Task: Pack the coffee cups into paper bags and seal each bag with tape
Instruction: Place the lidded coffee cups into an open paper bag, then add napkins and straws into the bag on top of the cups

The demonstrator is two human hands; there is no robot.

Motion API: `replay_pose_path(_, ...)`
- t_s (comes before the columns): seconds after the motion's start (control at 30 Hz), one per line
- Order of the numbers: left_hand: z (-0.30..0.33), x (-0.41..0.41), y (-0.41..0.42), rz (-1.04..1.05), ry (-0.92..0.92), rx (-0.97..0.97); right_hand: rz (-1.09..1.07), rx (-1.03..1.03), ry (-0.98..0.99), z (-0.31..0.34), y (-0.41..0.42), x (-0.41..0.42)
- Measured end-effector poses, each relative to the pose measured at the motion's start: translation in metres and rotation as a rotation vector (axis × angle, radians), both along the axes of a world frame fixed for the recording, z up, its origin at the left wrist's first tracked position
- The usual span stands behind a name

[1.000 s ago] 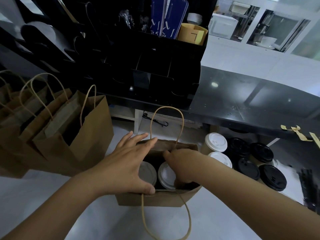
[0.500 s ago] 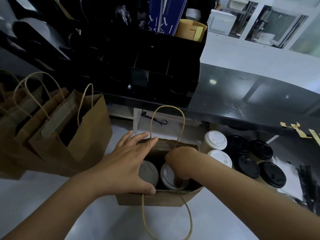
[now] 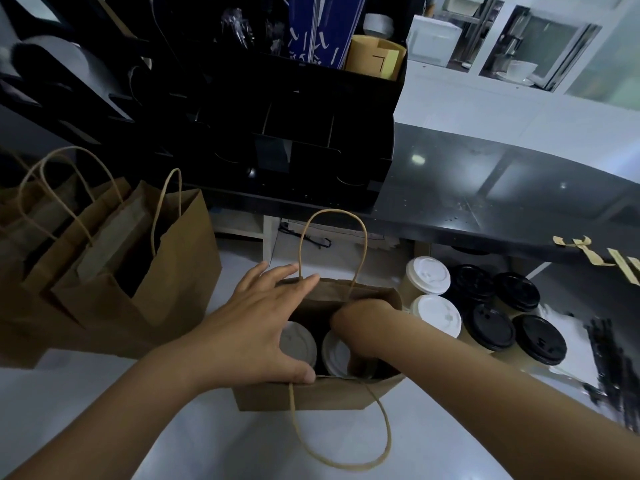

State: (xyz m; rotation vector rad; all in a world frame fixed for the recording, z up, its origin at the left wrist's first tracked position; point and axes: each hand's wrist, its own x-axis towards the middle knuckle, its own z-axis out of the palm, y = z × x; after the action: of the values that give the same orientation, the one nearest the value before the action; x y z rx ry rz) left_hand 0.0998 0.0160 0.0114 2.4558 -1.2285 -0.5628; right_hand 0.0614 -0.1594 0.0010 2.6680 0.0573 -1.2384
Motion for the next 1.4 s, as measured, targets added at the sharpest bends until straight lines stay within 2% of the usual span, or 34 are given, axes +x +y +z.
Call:
replay_pose_path(0.07,-0.003,0.004,0.002,0.021,-0.003,-0.129,-0.014,-0.005,-0.014,-0.003,-0.003,-0.001)
replay_pose_path(0.17,-0.010,0.011,0.002,0.114,-0.093,-0.428,-0.102,0.059,-0.142,-0.002,-0.006,-0.007)
replay_pose_path(0.23,-0.012,0.015,0.003,0.203,-0.122,-0.525,-0.097,0.104,-0.228,0.008,-0.004,-0.014)
replay_pose_path(0.3,-0.015,0.021,0.003,0.232,-0.115,-0.542,-0.109,0.171,-0.336,0.020,-0.005,-0.023)
replay_pose_path(0.4,-0.019,0.029,0.001,0.187,-0.066,-0.483,-0.189,0.297,-0.633,0.034,-0.010,-0.034)
replay_pose_path(0.5,-0.022,0.032,-0.003,0.146,0.015,-0.456,-0.437,0.412,-0.967,0.036,-0.019,-0.049)
replay_pose_path(0.57,-0.023,0.032,-0.005,0.137,0.028,-0.440,-0.549,0.387,-1.062,0.034,-0.025,-0.060)
replay_pose_path(0.63,-0.024,0.032,-0.008,0.141,0.031,-0.433,-0.620,0.355,-1.010,0.029,-0.029,-0.070)
replay_pose_path(0.8,-0.022,0.027,-0.019,0.119,0.078,-0.470,-0.735,0.440,-0.893,0.018,-0.037,-0.092)
replay_pose_path(1.4,-0.018,-0.067,-0.136,-0.023,0.104,-0.436,-1.039,0.599,-0.931,0.014,-0.138,-0.213)
